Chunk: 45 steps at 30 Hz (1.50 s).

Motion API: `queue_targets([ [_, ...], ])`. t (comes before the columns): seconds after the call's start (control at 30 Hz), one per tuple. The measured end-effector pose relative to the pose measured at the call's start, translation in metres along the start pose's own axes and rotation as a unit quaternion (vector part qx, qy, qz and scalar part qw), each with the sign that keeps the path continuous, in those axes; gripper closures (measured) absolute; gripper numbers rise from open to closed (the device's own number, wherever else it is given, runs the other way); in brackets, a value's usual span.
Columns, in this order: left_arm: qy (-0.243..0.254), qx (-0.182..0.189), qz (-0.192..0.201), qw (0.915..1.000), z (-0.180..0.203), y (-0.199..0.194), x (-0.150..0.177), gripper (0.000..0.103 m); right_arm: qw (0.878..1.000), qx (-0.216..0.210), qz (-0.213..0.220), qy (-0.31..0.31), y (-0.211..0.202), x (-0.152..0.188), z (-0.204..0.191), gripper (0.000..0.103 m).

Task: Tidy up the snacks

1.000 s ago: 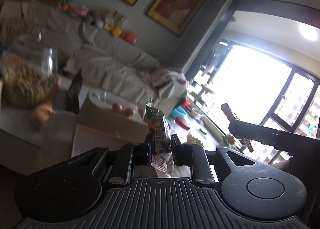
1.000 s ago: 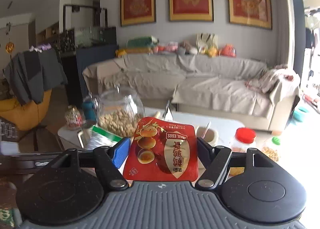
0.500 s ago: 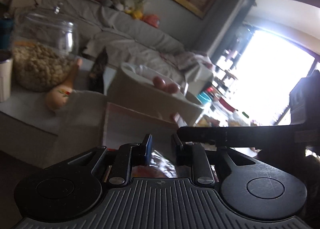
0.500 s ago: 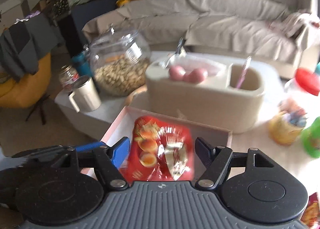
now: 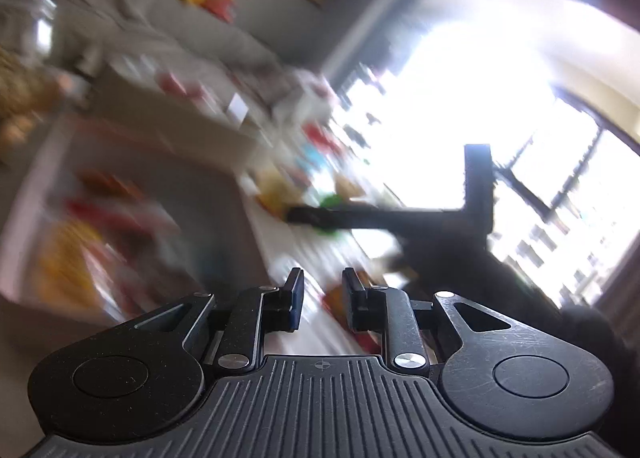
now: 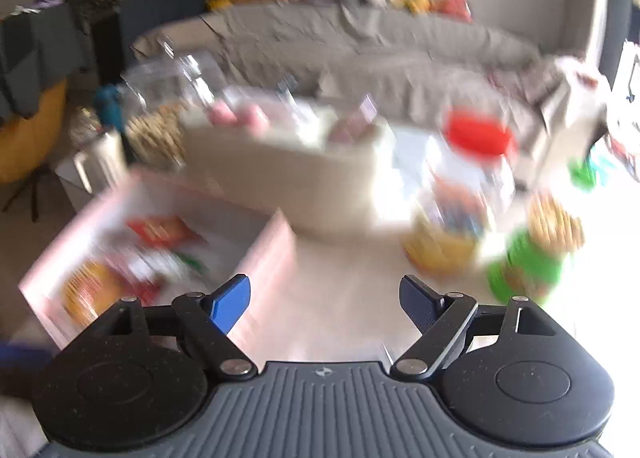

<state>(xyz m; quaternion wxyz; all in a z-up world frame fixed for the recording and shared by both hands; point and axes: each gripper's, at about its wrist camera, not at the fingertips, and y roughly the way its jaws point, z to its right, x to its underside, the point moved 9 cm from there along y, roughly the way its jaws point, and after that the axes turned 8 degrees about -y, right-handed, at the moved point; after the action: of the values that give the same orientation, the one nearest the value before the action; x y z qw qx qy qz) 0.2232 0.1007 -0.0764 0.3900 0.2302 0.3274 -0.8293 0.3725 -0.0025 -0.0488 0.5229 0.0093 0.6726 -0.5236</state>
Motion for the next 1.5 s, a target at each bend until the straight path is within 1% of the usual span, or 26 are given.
queue_targets([
  [0.1,0.011,0.014,-0.059,0.9981,0.014,0.02,0.037,0.079,0.999,0.016,-0.04,0.02,0.022,0.035,0.018,0.021],
  [0.17,0.013,0.012,-0.083,0.9964,0.016,0.028,0.053,0.079,0.998,0.011,-0.05,0.045,0.035,0.052,0.024,0.021],
  [0.23,0.006,0.001,-0.093,0.9956,0.011,0.033,0.064,0.079,0.996,-0.005,-0.051,0.072,0.045,0.061,0.025,0.021],
  [0.27,0.0,-0.006,-0.096,0.9953,0.006,0.035,0.067,0.079,0.996,-0.006,-0.047,0.077,0.049,0.063,0.025,0.019],
  [0.3,-0.005,-0.014,-0.097,0.9951,0.002,0.036,0.069,0.079,0.997,-0.001,-0.035,0.071,0.049,0.063,0.024,0.019],
  [0.37,-0.012,-0.036,-0.096,0.9947,-0.007,0.036,0.071,0.079,0.998,0.01,-0.032,0.052,0.048,0.064,0.019,0.022],
  [0.4,-0.015,-0.047,-0.096,0.9942,-0.011,0.035,0.073,0.079,0.999,0.014,-0.028,0.041,0.044,0.066,0.016,0.032],
  [0.43,-0.02,-0.054,-0.096,0.9937,-0.015,0.034,0.074,0.079,0.999,0.011,-0.022,0.031,0.041,0.066,0.013,0.038],
  [0.5,-0.03,-0.066,-0.095,0.9928,-0.022,0.034,0.071,0.079,0.999,-0.005,-0.015,0.031,0.028,0.071,0.006,0.044],
  [0.53,-0.032,-0.071,-0.094,0.9925,-0.025,0.035,0.071,0.079,0.999,-0.014,-0.011,0.035,0.02,0.074,0.003,0.045],
  [0.63,-0.033,-0.081,-0.094,0.9917,-0.026,0.032,0.073,0.079,0.997,-0.063,-0.005,0.046,-0.006,0.086,-0.012,0.045],
  [0.73,-0.029,-0.087,-0.099,0.9909,-0.024,0.031,0.076,0.079,0.995,-0.098,-0.003,0.032,-0.039,0.105,-0.037,0.045],
  [0.8,-0.029,-0.087,-0.1,0.9907,-0.02,0.032,0.08,0.079,0.993,-0.117,-0.01,0.028,-0.059,0.117,-0.047,0.042],
  [0.87,-0.025,-0.086,-0.097,0.9913,-0.017,0.03,0.079,0.079,0.992,-0.125,-0.002,0.035,-0.081,0.126,-0.049,0.038],
  [0.93,-0.026,-0.088,-0.096,0.9912,-0.016,0.031,0.08,0.079,0.993,-0.113,0.017,0.042,-0.099,0.132,-0.041,0.031],
  [0.97,-0.028,-0.089,-0.097,0.9909,-0.017,0.032,0.081,0.079,0.994,-0.097,0.028,0.041,-0.106,0.134,-0.034,0.029],
  [1.03,-0.03,-0.092,-0.102,0.9901,-0.017,0.035,0.084,0.079,0.997,-0.048,0.045,0.035,-0.112,0.138,-0.016,0.024],
  [1.13,-0.023,-0.093,-0.111,0.9891,-0.012,0.038,0.091,0.079,0.997,0.02,0.047,0.049,-0.106,0.144,0.014,0.022],
  [1.23,-0.012,-0.089,-0.118,0.989,-0.004,0.043,0.094,0.079,0.993,0.053,0.042,0.098,-0.094,0.154,0.043,0.022],
  [1.37,0.0,-0.094,-0.122,0.9881,0.001,0.046,0.096,0.079,0.98,0.084,0.045,0.175,-0.079,0.169,0.081,0.022],
  [1.4,0.001,-0.096,-0.123,0.9878,0.001,0.048,0.096,0.079,0.977,0.082,0.046,0.194,-0.077,0.173,0.088,0.023],
  [1.5,0.011,-0.095,-0.122,0.9879,0.007,0.059,0.091,0.079,0.97,0.037,0.034,0.24,-0.075,0.187,0.094,0.047],
])
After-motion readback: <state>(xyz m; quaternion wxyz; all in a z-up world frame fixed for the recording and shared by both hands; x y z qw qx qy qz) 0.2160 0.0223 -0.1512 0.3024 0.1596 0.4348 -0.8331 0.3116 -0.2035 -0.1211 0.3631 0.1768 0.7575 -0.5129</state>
